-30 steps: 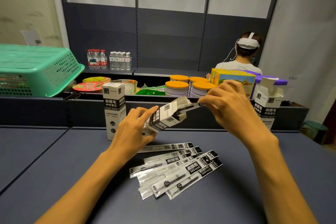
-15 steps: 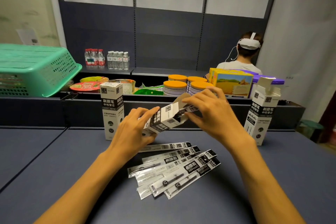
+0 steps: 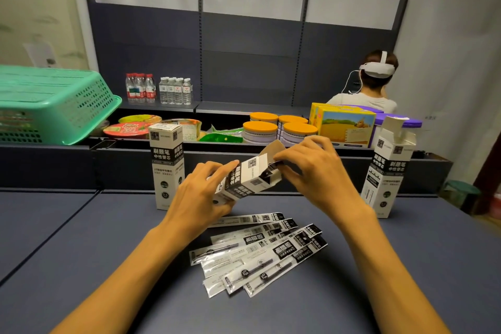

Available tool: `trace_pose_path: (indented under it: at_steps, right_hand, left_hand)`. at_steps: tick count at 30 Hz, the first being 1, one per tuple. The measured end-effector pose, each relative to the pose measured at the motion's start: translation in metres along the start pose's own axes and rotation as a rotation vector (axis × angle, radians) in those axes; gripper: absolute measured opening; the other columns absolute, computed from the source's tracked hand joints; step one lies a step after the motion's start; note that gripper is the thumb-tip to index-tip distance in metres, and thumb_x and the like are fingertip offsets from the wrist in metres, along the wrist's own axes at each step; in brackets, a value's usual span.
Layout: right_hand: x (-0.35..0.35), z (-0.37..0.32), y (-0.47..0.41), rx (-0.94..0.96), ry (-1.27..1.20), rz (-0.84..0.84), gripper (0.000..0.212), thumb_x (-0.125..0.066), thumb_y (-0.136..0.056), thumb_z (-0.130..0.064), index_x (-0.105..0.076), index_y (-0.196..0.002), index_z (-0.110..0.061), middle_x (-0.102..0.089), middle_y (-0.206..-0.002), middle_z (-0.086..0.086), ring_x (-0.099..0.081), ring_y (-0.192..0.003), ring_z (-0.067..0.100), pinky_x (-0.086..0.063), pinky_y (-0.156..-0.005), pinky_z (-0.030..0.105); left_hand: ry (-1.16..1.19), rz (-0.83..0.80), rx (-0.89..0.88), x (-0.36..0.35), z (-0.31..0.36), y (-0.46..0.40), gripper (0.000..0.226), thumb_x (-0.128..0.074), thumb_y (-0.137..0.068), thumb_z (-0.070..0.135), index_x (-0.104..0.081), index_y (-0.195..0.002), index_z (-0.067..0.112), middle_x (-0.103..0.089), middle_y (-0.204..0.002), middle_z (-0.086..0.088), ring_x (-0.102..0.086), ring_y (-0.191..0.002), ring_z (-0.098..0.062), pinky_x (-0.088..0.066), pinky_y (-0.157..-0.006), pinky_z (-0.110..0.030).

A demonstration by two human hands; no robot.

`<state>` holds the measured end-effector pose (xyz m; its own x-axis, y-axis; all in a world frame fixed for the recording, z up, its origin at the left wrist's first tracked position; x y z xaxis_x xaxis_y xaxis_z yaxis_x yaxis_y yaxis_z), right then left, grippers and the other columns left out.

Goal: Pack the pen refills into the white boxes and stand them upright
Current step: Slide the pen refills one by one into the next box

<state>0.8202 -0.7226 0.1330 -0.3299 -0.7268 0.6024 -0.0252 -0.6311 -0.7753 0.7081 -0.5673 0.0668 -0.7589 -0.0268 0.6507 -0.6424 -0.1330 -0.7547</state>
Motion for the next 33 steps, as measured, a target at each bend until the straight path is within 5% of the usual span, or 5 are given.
trace_pose_path:
  at_steps: [19, 22, 25, 28, 33]
  right_hand:
    - [-0.028, -0.007, 0.013, 0.060, -0.157, -0.116, 0.026, -0.061, -0.088, -0.022, -0.066, -0.113, -0.018, -0.068, -0.109, -0.001, -0.060, -0.094, 0.019, -0.043, -0.084, 0.036]
    - [-0.023, 0.002, 0.016, -0.053, -0.272, -0.100, 0.034, -0.060, -0.091, -0.027, -0.061, -0.124, -0.021, -0.067, -0.112, -0.005, -0.057, -0.095, 0.012, -0.042, -0.085, 0.029]
    - [-0.018, 0.022, 0.022, -0.248, -0.462, -0.040, 0.020, -0.059, -0.090, -0.028, -0.065, -0.109, -0.026, -0.067, -0.098, -0.009, -0.059, -0.088, 0.007, -0.048, -0.080, 0.029]
    - [-0.046, 0.036, 0.033, -0.364, -0.472, -0.213, 0.005, -0.061, -0.090, -0.029, -0.066, -0.092, -0.027, -0.066, -0.087, -0.011, -0.061, -0.081, 0.004, -0.054, -0.075, 0.037]
    - [-0.104, 0.022, 0.057, -0.394, -0.446, -0.607, 0.030, -0.064, -0.086, -0.048, -0.067, -0.109, -0.028, -0.063, -0.102, -0.013, -0.058, -0.091, 0.002, -0.054, -0.082, 0.034]
  left_hand:
    - [0.016, -0.021, 0.004, -0.004, 0.001, 0.002, 0.083, -0.082, -0.068, 0.027, -0.044, -0.141, 0.022, -0.056, -0.113, -0.001, -0.051, -0.097, -0.016, -0.054, -0.058, -0.031]
    - [0.018, -0.016, 0.022, -0.003, -0.002, 0.002, 0.082, -0.082, -0.069, 0.026, -0.044, -0.141, 0.022, -0.056, -0.113, -0.001, -0.052, -0.097, -0.018, -0.053, -0.060, -0.031]
    - [0.022, -0.009, 0.044, -0.001, -0.006, 0.002, 0.080, -0.081, -0.070, 0.028, -0.044, -0.141, 0.023, -0.056, -0.114, -0.001, -0.051, -0.100, -0.018, -0.052, -0.063, -0.034]
    - [0.036, 0.001, 0.065, -0.001, -0.008, 0.001, 0.080, -0.081, -0.071, 0.028, -0.044, -0.141, 0.023, -0.055, -0.114, -0.001, -0.050, -0.101, -0.018, -0.051, -0.063, -0.032]
    - [0.041, -0.007, 0.059, -0.003, -0.005, 0.001, 0.082, -0.082, -0.070, 0.028, -0.042, -0.142, 0.024, -0.054, -0.113, -0.001, -0.049, -0.101, -0.017, -0.050, -0.062, -0.031]
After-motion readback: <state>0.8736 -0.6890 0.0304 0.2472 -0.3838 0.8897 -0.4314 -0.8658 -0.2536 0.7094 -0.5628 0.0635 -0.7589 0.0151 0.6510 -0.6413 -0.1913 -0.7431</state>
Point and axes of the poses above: each hand's wrist, its own y-axis away from the middle knuckle, its own x-axis out of the back of the hand, z = x × y, the point moved 7 cm from there along -y, towards the middle knuckle
